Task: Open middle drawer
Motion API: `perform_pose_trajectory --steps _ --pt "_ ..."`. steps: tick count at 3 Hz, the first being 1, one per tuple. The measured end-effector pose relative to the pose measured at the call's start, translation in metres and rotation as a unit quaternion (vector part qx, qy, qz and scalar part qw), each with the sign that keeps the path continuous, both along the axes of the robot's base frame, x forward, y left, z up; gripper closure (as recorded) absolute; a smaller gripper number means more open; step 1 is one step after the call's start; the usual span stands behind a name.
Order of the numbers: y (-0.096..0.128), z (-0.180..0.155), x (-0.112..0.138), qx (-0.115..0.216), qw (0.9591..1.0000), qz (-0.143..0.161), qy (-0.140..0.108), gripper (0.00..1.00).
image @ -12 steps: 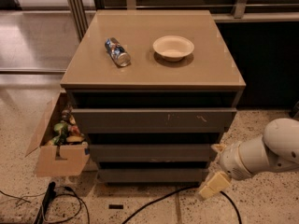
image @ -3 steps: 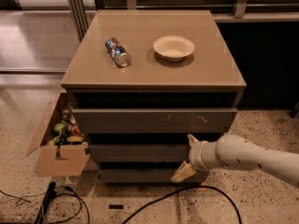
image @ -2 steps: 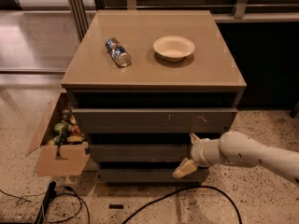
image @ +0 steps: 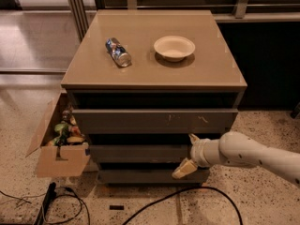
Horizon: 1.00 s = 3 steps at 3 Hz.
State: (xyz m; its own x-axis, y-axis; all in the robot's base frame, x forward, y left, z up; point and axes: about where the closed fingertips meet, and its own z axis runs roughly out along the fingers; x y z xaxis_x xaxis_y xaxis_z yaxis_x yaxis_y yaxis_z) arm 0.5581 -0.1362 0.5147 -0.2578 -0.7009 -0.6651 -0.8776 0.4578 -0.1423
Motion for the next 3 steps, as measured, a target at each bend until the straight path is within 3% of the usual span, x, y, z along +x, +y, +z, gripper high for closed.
perform_pose_trajectory --steps 2,3 --pt "0.012 -0.015 0.002 0.000 0.9995 0.009 -0.029 0.00" --pt "0.009 -0.030 0.004 -0.002 0.9995 0.002 -0.030 0.00"
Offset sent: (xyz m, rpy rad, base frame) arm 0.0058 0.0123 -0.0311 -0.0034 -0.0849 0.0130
